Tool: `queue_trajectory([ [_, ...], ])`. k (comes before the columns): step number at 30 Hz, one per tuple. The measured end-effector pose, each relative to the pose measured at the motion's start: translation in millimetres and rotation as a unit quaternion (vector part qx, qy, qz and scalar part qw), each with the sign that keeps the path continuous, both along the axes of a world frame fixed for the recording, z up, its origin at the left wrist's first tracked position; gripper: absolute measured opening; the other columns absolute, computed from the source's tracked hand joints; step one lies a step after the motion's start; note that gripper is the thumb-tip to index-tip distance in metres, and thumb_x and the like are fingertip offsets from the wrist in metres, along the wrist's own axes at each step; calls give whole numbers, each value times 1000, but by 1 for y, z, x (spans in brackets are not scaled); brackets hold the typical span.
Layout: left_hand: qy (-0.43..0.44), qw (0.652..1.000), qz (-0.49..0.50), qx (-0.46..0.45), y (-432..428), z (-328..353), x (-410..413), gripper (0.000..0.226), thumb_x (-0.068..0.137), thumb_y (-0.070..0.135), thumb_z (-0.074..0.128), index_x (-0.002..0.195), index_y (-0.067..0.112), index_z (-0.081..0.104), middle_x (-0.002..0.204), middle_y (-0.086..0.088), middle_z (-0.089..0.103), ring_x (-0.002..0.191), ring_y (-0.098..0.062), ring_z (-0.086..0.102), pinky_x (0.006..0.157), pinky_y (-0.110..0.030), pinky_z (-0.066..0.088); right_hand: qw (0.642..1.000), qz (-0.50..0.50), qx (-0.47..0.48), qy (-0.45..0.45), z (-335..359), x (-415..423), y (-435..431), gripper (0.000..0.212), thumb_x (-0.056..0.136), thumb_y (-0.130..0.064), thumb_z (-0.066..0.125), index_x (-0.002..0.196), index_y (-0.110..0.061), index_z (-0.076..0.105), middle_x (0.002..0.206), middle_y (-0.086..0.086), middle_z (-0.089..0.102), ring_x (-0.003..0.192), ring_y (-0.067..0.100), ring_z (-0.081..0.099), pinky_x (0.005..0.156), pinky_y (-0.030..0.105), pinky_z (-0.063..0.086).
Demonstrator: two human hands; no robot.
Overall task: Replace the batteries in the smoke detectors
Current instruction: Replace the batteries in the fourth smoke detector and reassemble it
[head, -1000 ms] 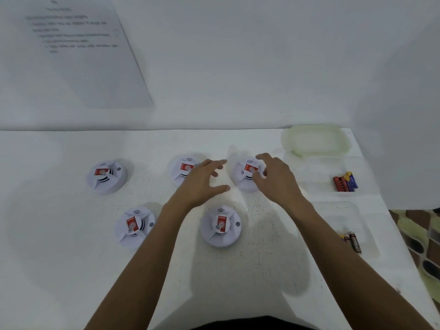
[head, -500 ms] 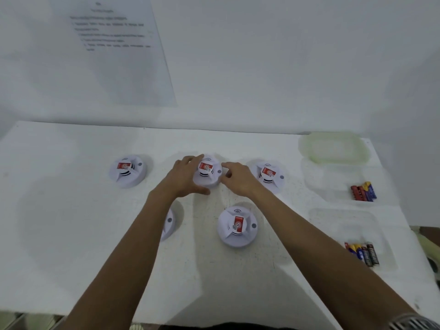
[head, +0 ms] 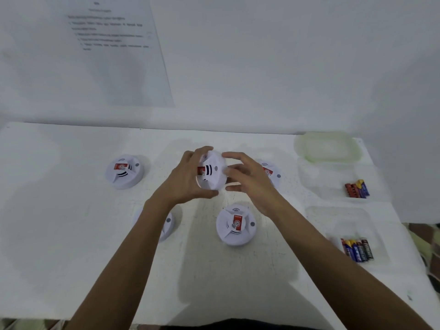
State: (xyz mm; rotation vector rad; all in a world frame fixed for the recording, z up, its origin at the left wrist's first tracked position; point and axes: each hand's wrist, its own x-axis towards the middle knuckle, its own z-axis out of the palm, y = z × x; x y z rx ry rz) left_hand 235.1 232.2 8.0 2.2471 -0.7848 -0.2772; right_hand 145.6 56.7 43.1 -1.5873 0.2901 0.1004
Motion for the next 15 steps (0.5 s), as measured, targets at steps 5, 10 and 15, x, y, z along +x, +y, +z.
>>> queue_trajectory([
  [5,26,987,-42,-154,2,35,-36,103,58,21,89,135,26,21,128,26,34,114,0,47,85,-16,48,997,-33,-73,-17,27,-36,2,29,90,-31,67,119,-30,62,108,-6,67,98,14,68,82,33,60],
  [10,31,973,-82,-212,-2,45,-53,102,57,13,87,134,17,20,132,25,37,123,-7,45,92,-16,44,986,-37,-153,-51,50,-57,10,45,80,-41,75,120,-32,57,113,-19,60,96,1,64,72,16,57],
  [15,-1,982,-65,-179,0,51,-57,106,51,23,91,137,22,29,135,17,42,123,-4,45,96,-13,41,964,-77,-243,-78,50,-69,11,54,75,-42,79,122,-30,55,121,-9,54,99,10,62,75,27,60],
])
